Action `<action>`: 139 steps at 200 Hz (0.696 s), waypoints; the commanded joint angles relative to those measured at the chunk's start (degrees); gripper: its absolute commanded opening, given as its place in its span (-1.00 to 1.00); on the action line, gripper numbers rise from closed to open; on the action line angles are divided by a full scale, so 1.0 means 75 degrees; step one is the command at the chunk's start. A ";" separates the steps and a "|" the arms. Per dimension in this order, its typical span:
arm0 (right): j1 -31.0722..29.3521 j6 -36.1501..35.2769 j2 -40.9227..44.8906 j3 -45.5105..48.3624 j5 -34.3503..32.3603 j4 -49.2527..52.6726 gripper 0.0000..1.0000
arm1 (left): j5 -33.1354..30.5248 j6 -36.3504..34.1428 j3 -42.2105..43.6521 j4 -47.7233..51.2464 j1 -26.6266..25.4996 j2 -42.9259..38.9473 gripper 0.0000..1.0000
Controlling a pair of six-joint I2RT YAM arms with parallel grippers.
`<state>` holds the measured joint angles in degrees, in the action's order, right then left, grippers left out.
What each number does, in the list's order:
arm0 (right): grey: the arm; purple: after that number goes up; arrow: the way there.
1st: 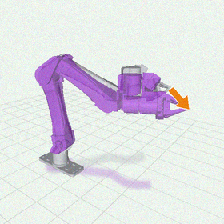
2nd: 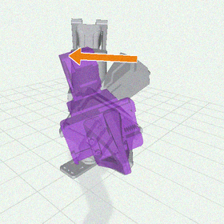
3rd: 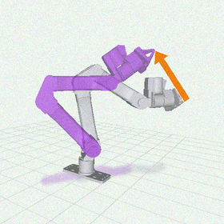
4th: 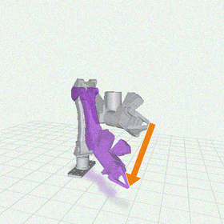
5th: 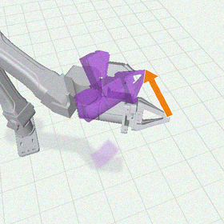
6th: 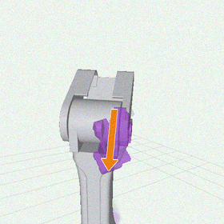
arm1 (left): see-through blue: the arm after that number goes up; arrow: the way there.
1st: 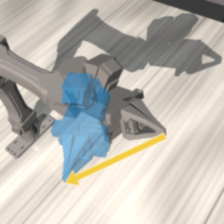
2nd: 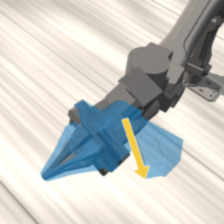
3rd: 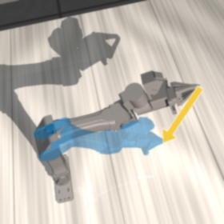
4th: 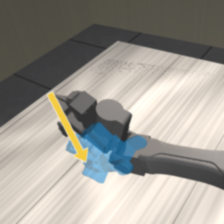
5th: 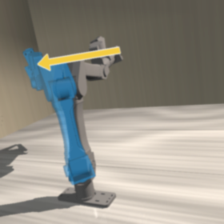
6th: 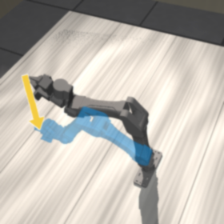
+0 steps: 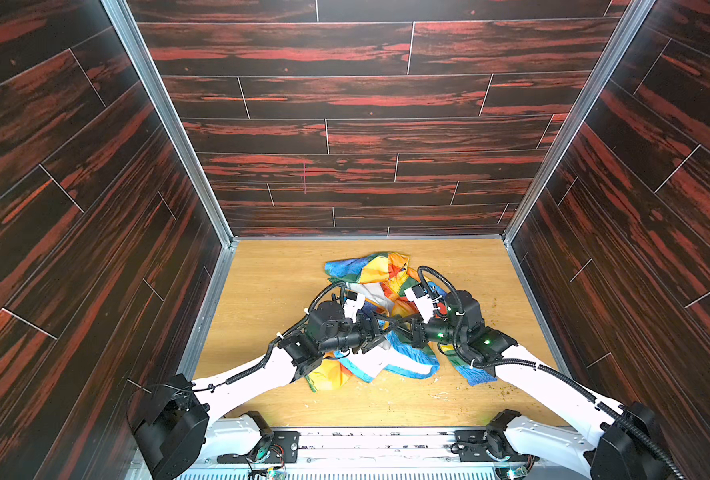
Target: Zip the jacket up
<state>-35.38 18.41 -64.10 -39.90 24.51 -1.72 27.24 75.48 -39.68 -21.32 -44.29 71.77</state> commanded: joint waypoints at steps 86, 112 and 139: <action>-0.0044 0.0015 0.0308 -0.0009 -0.0027 0.0035 -1.00 | -0.0435 -0.0055 0.0134 -0.0212 -0.0011 -0.0123 -0.67; -0.0030 -0.0020 0.0354 -0.0046 -0.0487 0.0259 -1.00 | -0.0574 -0.0098 0.0323 0.0151 0.0006 -0.0243 -1.00; -0.0027 0.0127 0.0129 -0.0423 -0.2154 0.0655 -0.66 | -0.0850 -0.0181 0.0760 0.0755 0.0044 -0.0450 -1.00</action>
<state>-35.92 18.87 -62.78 -40.01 20.29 0.08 23.40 74.81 -37.08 -20.56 -44.31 71.07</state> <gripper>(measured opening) 0.066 0.080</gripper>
